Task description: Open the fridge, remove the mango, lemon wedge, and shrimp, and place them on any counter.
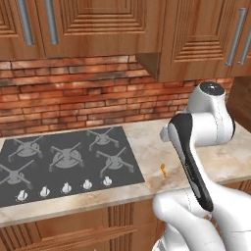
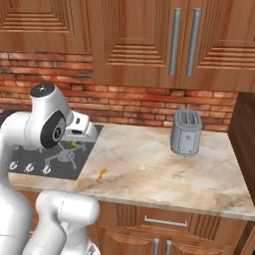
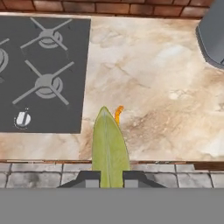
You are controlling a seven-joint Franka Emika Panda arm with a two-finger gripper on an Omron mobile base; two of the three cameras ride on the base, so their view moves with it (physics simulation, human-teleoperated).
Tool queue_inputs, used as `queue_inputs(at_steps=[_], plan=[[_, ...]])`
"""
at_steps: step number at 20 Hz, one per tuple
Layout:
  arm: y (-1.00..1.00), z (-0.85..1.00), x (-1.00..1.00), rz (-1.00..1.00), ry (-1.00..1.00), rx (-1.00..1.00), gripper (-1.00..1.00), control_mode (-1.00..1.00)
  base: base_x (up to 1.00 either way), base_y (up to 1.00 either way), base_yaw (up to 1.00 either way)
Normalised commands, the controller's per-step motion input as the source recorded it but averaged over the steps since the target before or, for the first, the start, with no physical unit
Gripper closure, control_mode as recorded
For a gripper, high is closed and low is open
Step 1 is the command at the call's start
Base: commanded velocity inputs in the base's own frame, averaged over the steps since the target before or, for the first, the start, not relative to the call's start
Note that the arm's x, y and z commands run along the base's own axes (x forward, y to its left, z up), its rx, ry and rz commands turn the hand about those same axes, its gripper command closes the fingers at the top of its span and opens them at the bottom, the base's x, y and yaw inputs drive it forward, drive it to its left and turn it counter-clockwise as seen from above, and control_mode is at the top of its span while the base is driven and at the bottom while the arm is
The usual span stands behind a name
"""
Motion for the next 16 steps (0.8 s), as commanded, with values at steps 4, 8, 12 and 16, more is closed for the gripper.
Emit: queue_inputs(at_steps=[4, 8, 12, 16], plan=[[0.00, -0.72, 0.17, 0.00, 0.00, 0.00, 1.00, -1.00, 0.00, 0.00, 0.00], [0.00, -0.74, 0.26, 0.00, 0.00, 0.00, 1.00, -1.00, 0.00, 0.00, 0.00], [0.00, -0.57, 0.51, 0.00, 0.00, 0.00, 1.00, -1.00, 0.00, 0.00, 0.00], [0.00, -0.47, 0.54, 0.00, 0.00, 0.00, 1.00, -1.00, 0.00, 0.00, 0.00]])
